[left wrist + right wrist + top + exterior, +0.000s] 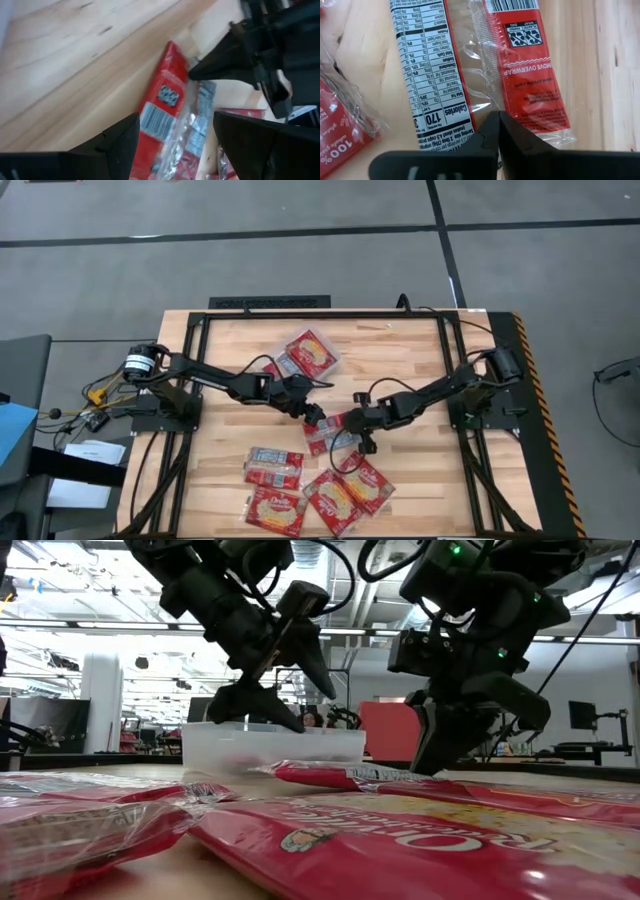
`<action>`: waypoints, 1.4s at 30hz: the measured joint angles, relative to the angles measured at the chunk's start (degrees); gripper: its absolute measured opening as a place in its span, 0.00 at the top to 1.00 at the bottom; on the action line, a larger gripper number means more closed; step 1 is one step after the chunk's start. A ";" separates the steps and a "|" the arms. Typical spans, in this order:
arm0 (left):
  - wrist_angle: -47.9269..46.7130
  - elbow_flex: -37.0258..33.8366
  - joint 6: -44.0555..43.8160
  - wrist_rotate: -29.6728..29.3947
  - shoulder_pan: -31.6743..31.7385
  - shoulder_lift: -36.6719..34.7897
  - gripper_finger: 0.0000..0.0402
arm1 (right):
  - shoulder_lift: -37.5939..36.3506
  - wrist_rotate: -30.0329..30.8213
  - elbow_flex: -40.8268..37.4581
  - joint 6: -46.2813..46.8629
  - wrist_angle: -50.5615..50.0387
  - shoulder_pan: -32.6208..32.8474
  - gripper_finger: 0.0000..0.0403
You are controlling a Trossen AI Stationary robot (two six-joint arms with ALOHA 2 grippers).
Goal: Sort popcorn bags into baskets
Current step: Put the red popcorn bag into the transparent bin
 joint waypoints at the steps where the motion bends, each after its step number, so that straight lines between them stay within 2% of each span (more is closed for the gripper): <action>1: -0.35 -0.08 0.37 -0.09 -0.03 0.07 0.40 | -0.48 -0.02 -0.07 -0.54 -0.02 -0.18 0.93; 5: -0.64 -0.12 1.13 0.36 0.02 0.38 0.40 | -0.46 -0.37 -0.11 -4.08 0.33 -0.77 0.94; 9: -1.26 -0.12 1.17 5.12 -0.07 0.28 0.40 | -0.48 -0.39 -0.12 -7.12 1.08 -0.98 0.97; 13: -4.50 -0.69 -0.80 6.14 -0.14 -2.77 0.40 | -1.39 -0.19 -0.16 -7.41 1.99 -1.01 0.95; 20: -21.80 -0.75 -2.63 -2.34 -0.95 -13.73 0.40 | -2.43 0.85 1.14 -7.45 1.16 -1.04 0.94; 25: -23.71 -0.62 -6.07 -5.32 -2.81 -19.63 0.40 | -2.54 0.85 2.38 -7.73 1.64 -1.01 0.97; 30: -27.38 -0.62 -11.84 -8.03 -8.40 -21.47 0.40 | -2.56 1.18 4.68 -10.72 1.78 -1.87 0.94; 36: -30.01 -0.62 -20.51 -16.02 -15.49 -21.85 0.40 | -1.89 1.64 7.87 -14.71 4.40 -6.51 0.96; 40: -29.97 -0.60 -23.60 -19.49 -17.28 -21.54 0.40 | -0.95 1.01 8.13 -17.11 8.98 -10.47 0.97; 42: -29.81 -0.57 -23.87 -19.83 -17.47 -21.55 0.40 | -0.88 0.70 7.86 -17.27 7.96 -12.46 0.96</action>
